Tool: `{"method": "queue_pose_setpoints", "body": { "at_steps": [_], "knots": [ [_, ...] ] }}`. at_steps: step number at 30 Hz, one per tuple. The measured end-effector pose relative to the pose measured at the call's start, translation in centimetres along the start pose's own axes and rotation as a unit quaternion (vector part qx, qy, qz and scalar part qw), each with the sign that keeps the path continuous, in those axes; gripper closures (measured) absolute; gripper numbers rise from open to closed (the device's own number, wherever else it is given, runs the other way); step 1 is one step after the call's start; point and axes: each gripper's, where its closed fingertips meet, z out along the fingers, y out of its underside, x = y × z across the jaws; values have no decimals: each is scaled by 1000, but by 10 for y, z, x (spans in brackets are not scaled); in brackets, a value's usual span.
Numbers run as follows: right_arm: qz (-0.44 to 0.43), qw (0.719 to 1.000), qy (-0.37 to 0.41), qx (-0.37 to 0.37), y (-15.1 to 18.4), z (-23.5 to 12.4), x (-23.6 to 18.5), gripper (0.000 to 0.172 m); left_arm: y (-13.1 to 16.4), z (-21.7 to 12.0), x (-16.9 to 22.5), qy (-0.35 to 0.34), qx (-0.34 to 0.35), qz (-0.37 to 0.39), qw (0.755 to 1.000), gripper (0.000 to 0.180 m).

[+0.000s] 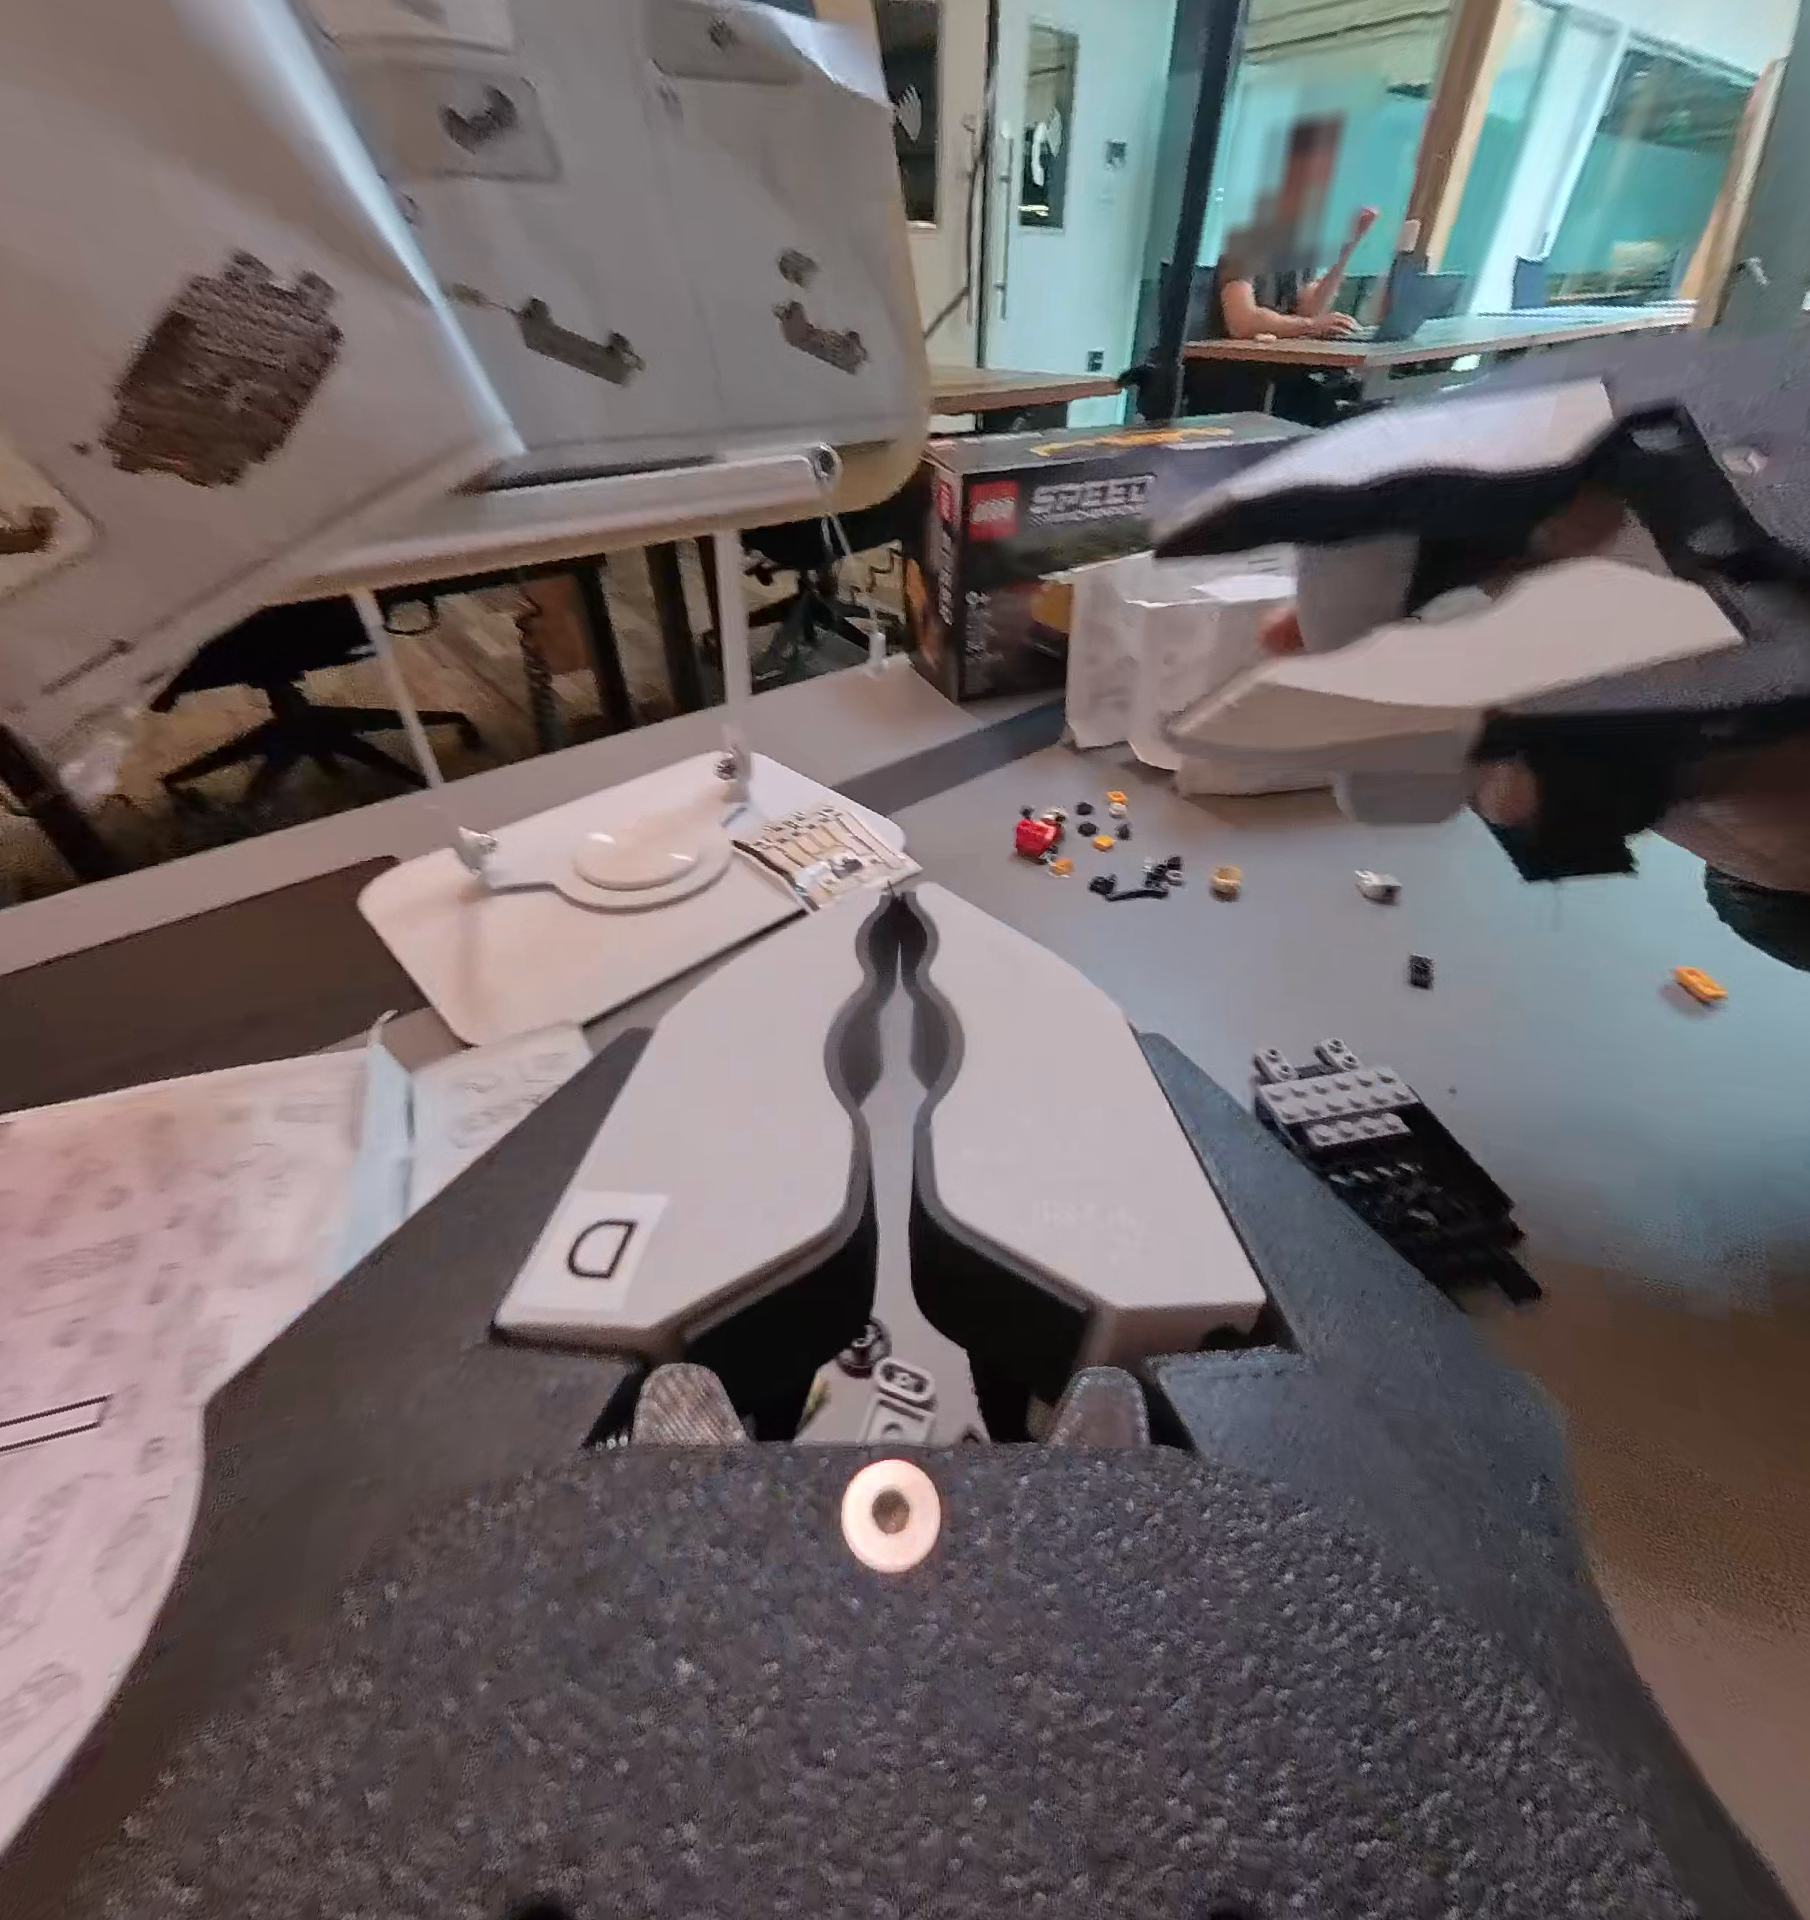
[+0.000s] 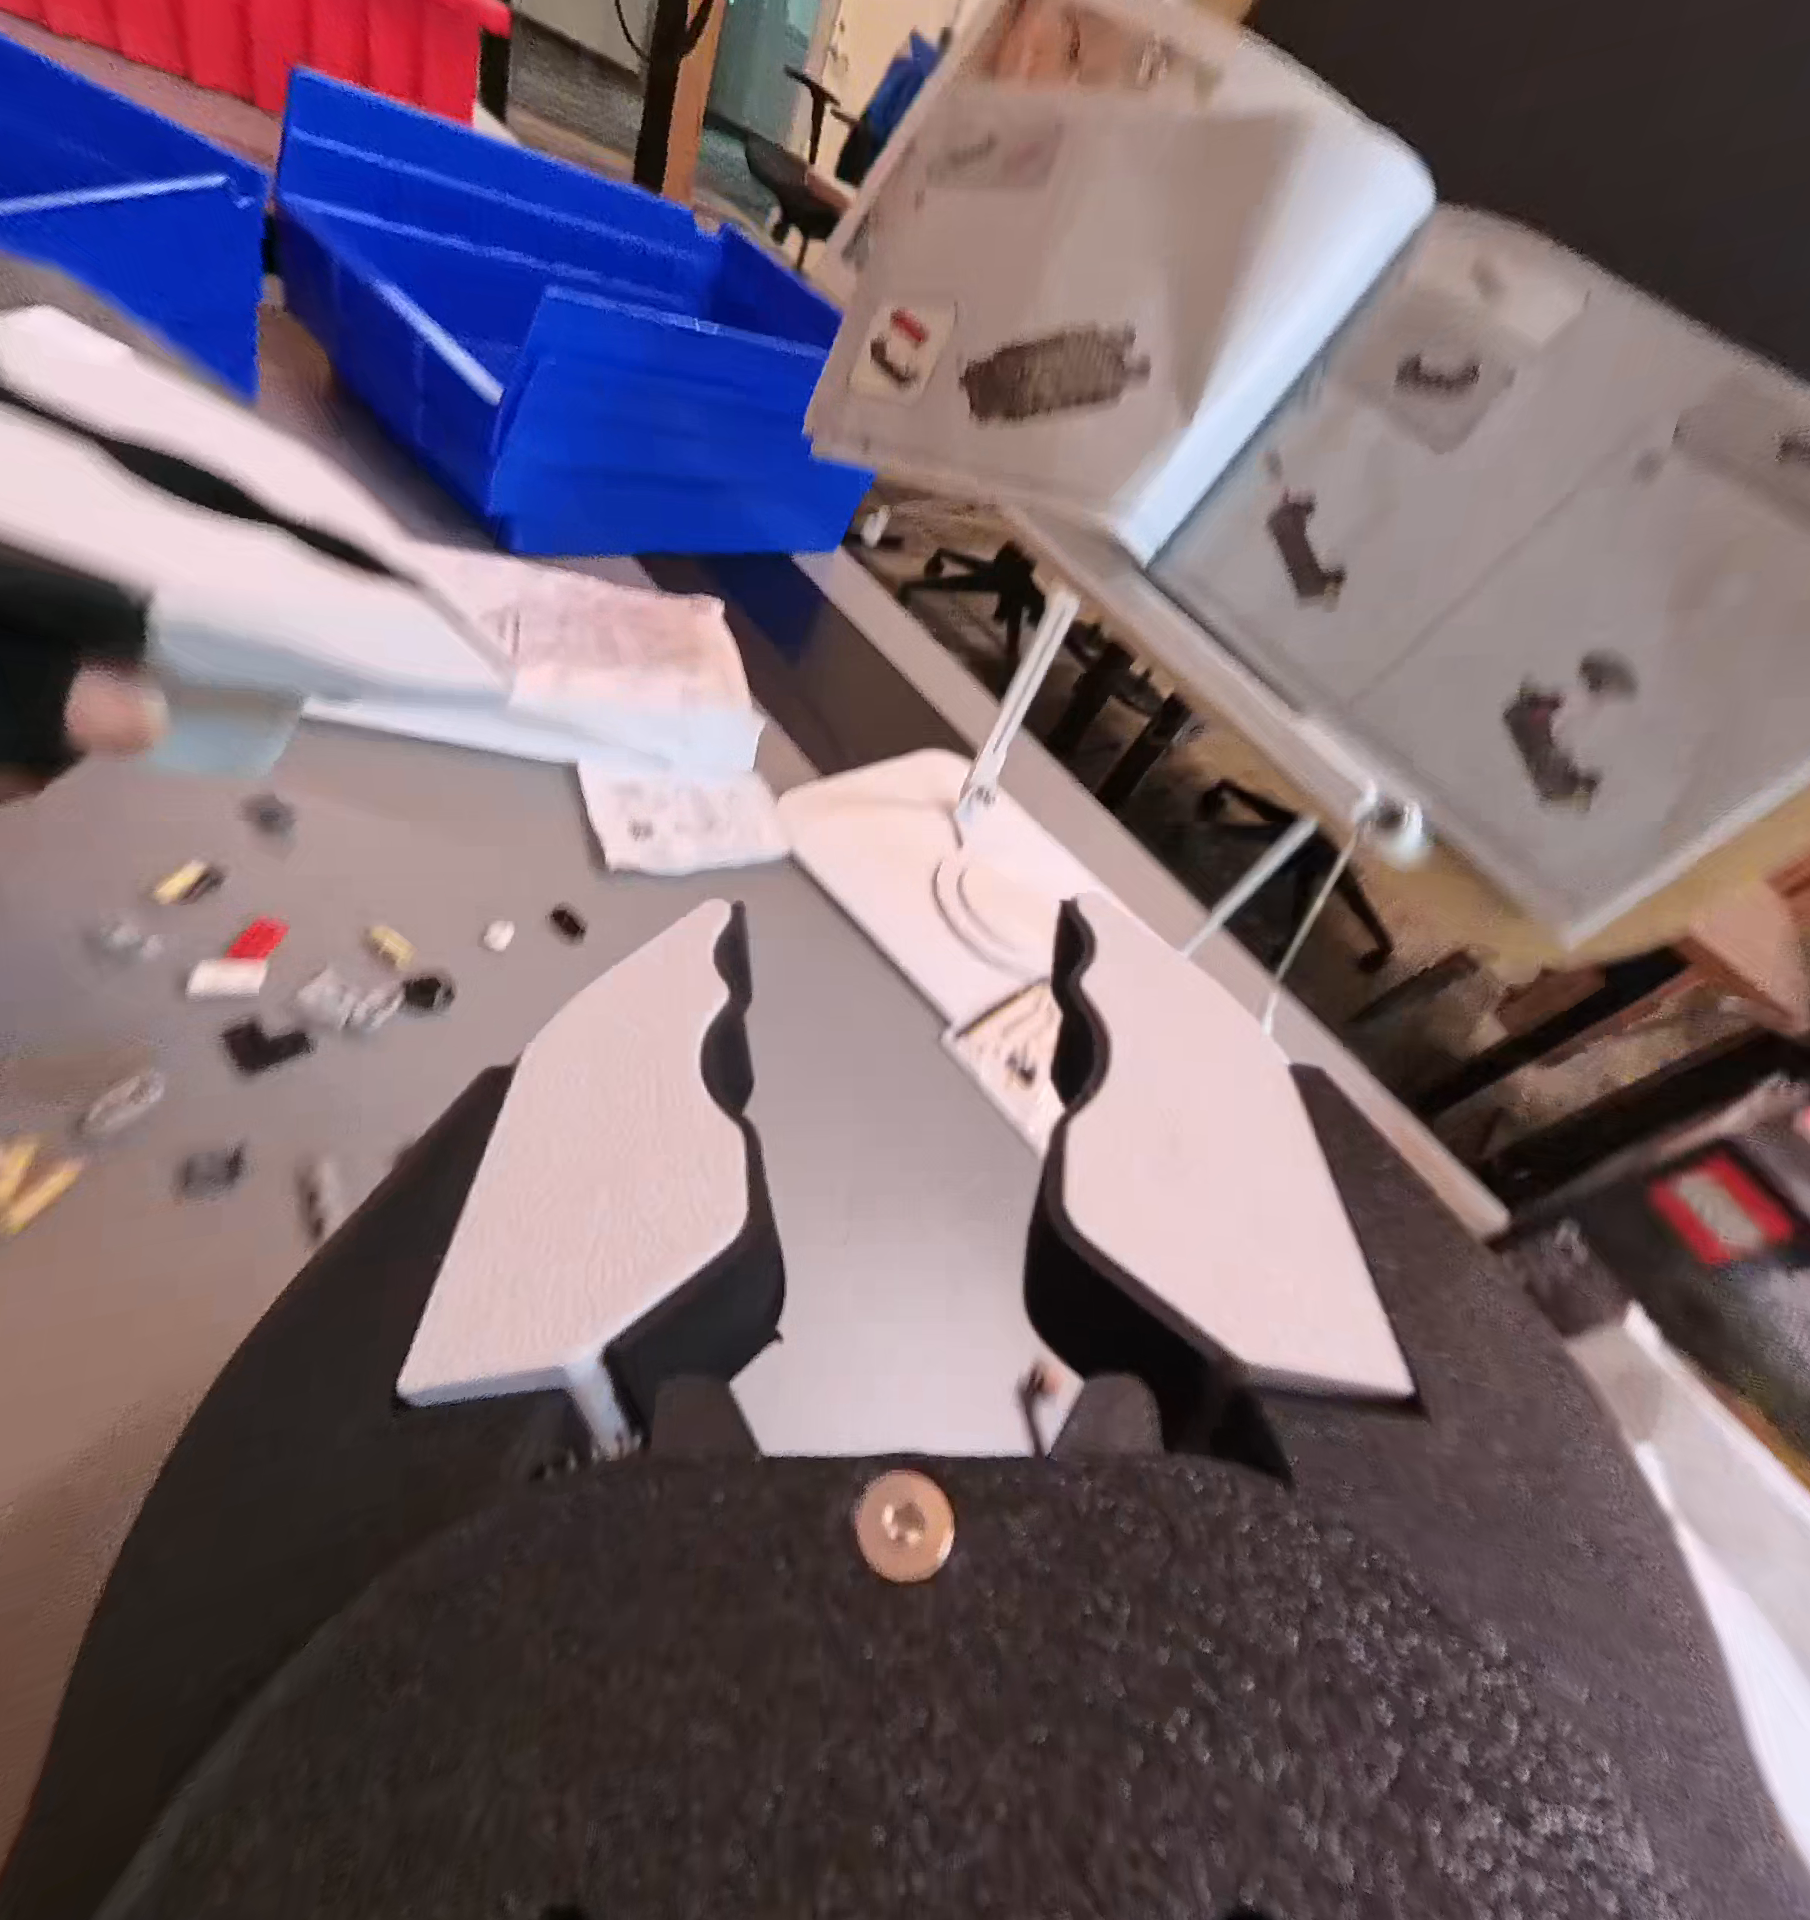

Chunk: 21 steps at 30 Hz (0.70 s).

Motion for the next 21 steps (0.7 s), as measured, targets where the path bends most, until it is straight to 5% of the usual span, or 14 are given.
{"method": "queue_pose_setpoints", "body": {
  "at_steps": [6,11,17,21],
  "knots": [
    [-68,994,80,24,-76,112,33,78,11,-5,-9,-5,-9,9,1000,180],
    [-98,985,145,-10,-93,190,71,75,15,-9,-9,2,-17,12,1000,180],
    [-103,981,165,1,-93,198,90,148,21,-4,-7,21,-25,-6,999,180],
    [-76,983,167,13,-89,190,100,172,19,1,-5,28,-19,-24,999,180]
  ]
}}
